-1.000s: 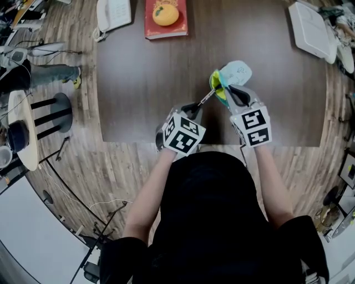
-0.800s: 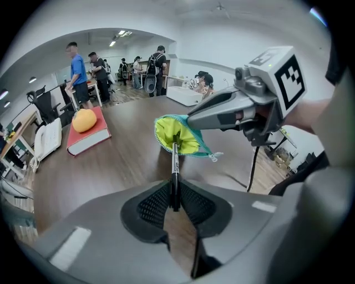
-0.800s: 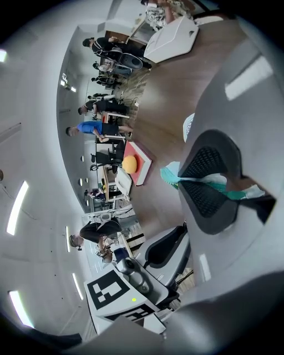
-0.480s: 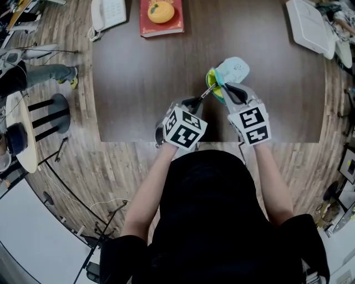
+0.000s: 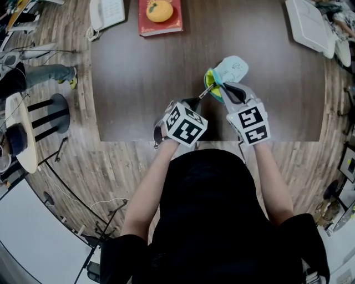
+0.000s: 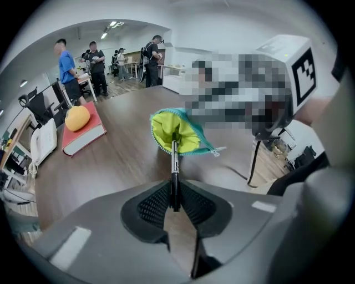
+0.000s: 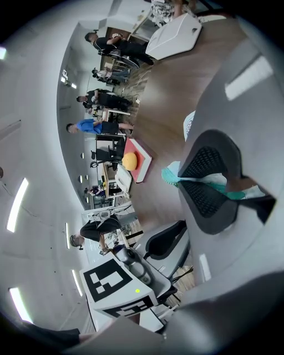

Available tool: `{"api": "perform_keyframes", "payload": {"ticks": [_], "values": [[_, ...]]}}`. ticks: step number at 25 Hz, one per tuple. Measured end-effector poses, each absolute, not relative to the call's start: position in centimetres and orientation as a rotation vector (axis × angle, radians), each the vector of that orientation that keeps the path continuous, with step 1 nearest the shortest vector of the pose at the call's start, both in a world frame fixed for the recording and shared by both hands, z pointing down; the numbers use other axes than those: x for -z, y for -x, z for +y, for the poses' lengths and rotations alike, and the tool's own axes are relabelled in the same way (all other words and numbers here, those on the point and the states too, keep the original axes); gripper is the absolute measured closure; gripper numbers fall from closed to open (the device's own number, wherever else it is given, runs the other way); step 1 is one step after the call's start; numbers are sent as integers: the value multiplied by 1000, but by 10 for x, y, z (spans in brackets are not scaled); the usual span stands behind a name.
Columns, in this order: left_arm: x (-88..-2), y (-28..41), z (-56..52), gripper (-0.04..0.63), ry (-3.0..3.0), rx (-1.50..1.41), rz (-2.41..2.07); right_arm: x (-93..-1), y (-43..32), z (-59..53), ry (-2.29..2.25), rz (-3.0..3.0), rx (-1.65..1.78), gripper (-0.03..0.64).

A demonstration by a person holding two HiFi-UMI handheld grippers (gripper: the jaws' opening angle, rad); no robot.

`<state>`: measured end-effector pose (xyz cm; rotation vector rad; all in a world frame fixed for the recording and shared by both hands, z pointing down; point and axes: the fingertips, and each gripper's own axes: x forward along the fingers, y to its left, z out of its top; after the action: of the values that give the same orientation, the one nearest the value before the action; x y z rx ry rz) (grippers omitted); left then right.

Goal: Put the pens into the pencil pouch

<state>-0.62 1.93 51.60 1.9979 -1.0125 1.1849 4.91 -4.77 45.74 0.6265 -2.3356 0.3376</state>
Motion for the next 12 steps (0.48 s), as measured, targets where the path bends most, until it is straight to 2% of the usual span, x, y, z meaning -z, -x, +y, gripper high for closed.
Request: {"api": "perform_keyframes", "payload": {"ticks": [12], "values": [[-504,2,6,532,-2047,-1150,-1057,-457,-48,-44,-629,-2341,-345,588]]}}
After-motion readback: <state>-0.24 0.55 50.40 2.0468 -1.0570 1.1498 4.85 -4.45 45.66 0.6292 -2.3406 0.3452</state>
